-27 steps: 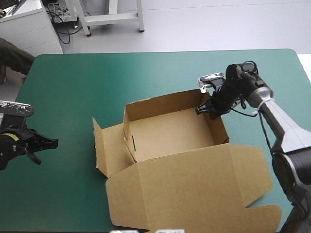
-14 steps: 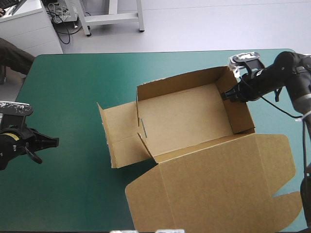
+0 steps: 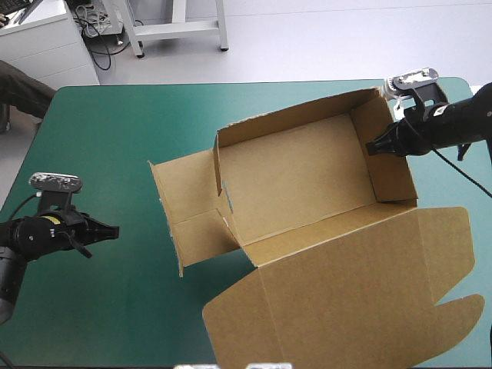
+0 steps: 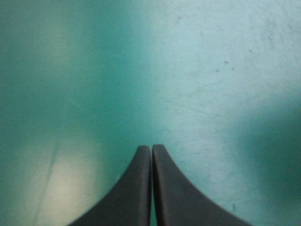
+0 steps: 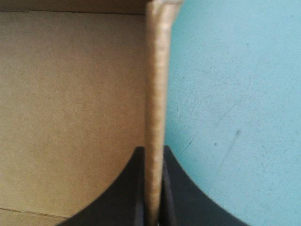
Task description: Fold the box
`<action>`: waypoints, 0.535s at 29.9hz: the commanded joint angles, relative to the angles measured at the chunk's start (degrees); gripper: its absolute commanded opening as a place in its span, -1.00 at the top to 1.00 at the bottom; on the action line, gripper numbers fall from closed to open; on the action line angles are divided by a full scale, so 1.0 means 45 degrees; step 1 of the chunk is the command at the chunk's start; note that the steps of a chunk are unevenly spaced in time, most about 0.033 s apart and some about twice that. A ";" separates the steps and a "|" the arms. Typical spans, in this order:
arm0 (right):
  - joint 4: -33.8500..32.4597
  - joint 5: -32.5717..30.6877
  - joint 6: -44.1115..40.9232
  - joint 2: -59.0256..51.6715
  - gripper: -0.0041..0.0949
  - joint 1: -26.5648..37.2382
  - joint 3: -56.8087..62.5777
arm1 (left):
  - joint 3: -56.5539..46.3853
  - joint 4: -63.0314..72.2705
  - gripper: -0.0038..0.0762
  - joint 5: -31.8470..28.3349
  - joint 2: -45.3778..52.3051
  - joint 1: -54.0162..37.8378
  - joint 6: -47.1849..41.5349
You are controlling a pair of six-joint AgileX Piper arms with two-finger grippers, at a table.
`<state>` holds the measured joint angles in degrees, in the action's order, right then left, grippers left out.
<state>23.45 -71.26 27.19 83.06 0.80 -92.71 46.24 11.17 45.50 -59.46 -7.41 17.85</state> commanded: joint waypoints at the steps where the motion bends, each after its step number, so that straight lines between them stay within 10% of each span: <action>1: 0.0728 -0.0074 -0.0034 -0.0547 0.97 0.0102 -0.0424 | -0.0068 0.2560 0.91 -0.0915 -0.0624 -0.0083 0.1777; 7: 0.1023 -0.0056 -0.0314 -0.0573 0.97 0.0102 -0.0424 | -0.0476 0.8303 0.92 -0.0203 -0.2015 -0.0978 0.6187; 16: 0.1119 -0.0056 -0.0494 -0.0573 0.96 0.0102 -0.0401 | -0.0476 1.4850 0.92 0.4399 -0.3287 -0.1220 1.0995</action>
<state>25.35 -71.26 25.71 82.87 0.86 -92.71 42.83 67.00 57.81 -74.75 -12.73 63.31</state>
